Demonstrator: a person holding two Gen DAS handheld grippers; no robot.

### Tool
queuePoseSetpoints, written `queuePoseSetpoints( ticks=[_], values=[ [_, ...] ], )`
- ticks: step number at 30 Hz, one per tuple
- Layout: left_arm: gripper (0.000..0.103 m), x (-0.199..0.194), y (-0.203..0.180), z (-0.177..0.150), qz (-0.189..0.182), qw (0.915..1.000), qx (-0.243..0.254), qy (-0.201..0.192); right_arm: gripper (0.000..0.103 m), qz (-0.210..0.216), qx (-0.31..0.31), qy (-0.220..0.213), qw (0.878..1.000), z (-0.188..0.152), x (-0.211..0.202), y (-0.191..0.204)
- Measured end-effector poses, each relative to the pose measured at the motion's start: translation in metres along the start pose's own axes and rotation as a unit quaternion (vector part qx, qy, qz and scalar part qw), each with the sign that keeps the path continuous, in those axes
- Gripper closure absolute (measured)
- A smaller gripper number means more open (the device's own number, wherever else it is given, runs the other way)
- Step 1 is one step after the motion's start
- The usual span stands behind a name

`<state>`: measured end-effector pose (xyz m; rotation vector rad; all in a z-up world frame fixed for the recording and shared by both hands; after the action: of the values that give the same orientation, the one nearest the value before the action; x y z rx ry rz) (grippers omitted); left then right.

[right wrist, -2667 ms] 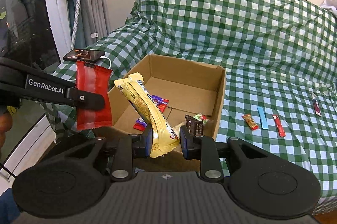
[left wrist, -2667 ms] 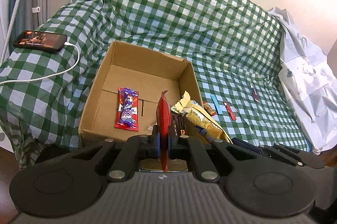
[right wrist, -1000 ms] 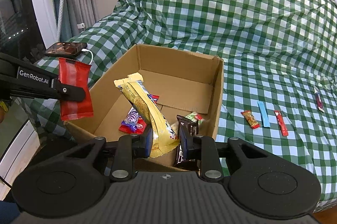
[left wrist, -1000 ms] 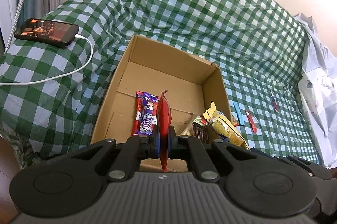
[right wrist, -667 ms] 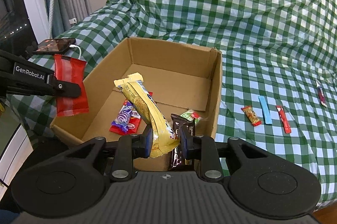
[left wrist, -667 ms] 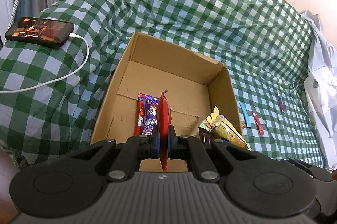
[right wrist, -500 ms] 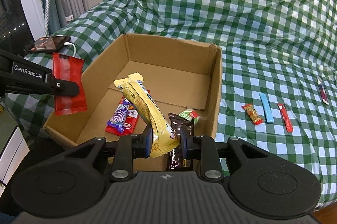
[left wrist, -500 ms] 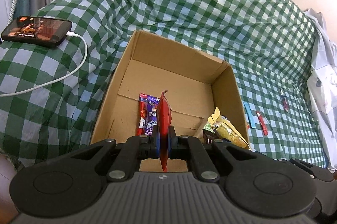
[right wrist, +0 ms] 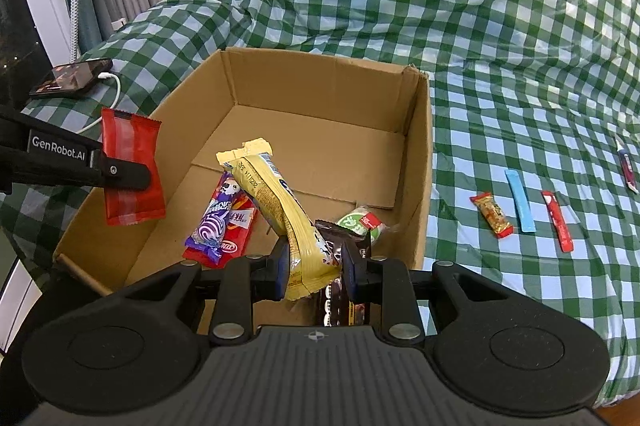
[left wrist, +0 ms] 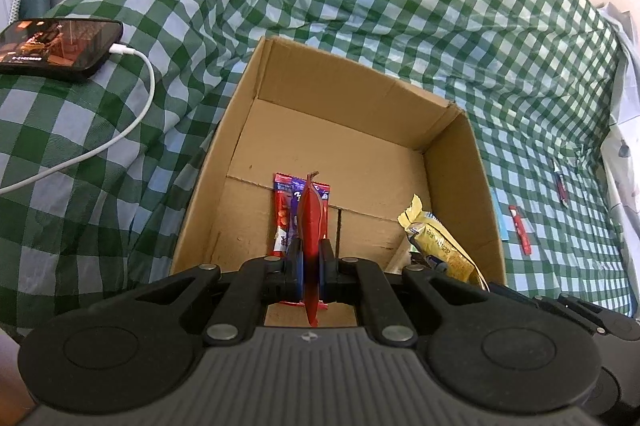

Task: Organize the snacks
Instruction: 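Lower both snacks into the box and open both tools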

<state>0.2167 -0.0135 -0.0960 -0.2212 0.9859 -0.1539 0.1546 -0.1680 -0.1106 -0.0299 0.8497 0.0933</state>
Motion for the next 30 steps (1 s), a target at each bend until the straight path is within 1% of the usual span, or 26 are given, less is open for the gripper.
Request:
queuePoseSetpoints(
  ticks=[7, 17, 18, 19, 20, 21, 22, 23, 24, 26, 30],
  values=[
    [0.096, 0.014, 0.0, 0.005, 0.01, 0.9999, 0.0, 0.006, 0.075, 0.004, 0.001, 0.004, 1.0, 0.007, 0.015, -0.003],
    [0.096, 0.027, 0.0, 0.008, 0.019, 0.9997, 0.003, 0.013, 0.075, 0.003, 0.004, 0.008, 1.0, 0.01, 0.026, -0.01],
    [0.092, 0.026, -0.001, 0.008, 0.019, 0.9997, 0.003, 0.013, 0.074, 0.003, 0.005, 0.009, 1.0, 0.011, 0.027, -0.01],
    [0.072, 0.026, -0.001, 0.009, 0.015, 0.9998, 0.004, 0.013, 0.072, 0.004, 0.009, 0.009, 1.0, 0.012, 0.028, -0.011],
    [0.053, 0.026, -0.001, 0.009, 0.014, 0.9998, 0.003, 0.013, 0.06, 0.003, 0.013, 0.007, 1.0, 0.014, 0.028, -0.013],
    [0.012, 0.025, -0.001, 0.009, 0.016, 0.9998, 0.0, 0.012, 0.051, 0.0, 0.021, 0.005, 1.0, 0.015, 0.027, -0.014],
    [0.001, 0.022, 0.001, 0.008, 0.025, 0.9996, -0.004, 0.007, 0.035, -0.002, 0.029, 0.003, 1.0, 0.017, 0.025, -0.016],
    [0.0, 0.018, 0.002, 0.007, 0.034, 0.9993, -0.009, -0.007, 0.026, -0.004, 0.033, 0.002, 0.999, 0.018, 0.023, -0.017],
    [0.0, 0.014, 0.003, 0.005, 0.039, 0.9991, -0.006, -0.013, 0.024, -0.005, 0.036, 0.0, 0.999, 0.018, 0.02, -0.017],
    [0.0, 0.009, 0.003, -0.001, 0.045, 0.999, 0.006, -0.005, 0.021, 0.0, 0.033, 0.003, 0.999, 0.016, 0.015, -0.016],
    [0.0, -0.006, 0.005, -0.019, 0.061, 0.998, 0.016, -0.001, 0.018, 0.007, 0.033, 0.016, 0.999, 0.003, 0.0, -0.009]
  ],
)
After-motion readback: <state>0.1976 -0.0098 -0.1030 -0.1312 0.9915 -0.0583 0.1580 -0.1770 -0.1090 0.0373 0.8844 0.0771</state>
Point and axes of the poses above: each gripper's, at about its wrist camera, not at the fingertips, and x roughly the way its jaws point, y to its left, z to its top, the point moved 4 cm from there along x, roughly the way its jaws point, and after that the axes turned 4 degrees about -x, right-handed, at the moved point
